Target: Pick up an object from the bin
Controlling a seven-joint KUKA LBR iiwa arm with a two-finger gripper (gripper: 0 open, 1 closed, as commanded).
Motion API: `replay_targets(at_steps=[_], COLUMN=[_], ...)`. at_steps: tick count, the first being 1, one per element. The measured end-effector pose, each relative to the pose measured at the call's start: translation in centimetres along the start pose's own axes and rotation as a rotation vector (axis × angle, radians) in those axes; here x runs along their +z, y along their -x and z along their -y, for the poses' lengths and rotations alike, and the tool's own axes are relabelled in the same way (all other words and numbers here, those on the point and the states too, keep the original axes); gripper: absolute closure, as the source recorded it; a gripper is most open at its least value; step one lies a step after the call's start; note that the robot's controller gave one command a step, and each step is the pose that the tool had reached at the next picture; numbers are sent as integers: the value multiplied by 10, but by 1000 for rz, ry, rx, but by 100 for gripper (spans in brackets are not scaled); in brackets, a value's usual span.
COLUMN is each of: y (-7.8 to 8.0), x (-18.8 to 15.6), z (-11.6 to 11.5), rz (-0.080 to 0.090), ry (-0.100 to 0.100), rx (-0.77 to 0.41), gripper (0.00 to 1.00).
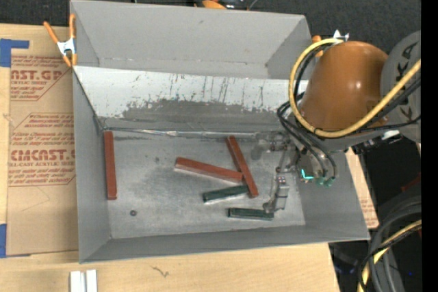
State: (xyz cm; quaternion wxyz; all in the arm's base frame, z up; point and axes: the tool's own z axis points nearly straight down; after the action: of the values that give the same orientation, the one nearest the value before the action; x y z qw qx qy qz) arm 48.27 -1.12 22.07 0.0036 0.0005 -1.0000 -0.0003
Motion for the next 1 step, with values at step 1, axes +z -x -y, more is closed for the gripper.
replay_targets(at_steps=[1], y=[3], x=[152], z=[10], rz=[22], ry=[0], rx=[-81], gripper=[0])
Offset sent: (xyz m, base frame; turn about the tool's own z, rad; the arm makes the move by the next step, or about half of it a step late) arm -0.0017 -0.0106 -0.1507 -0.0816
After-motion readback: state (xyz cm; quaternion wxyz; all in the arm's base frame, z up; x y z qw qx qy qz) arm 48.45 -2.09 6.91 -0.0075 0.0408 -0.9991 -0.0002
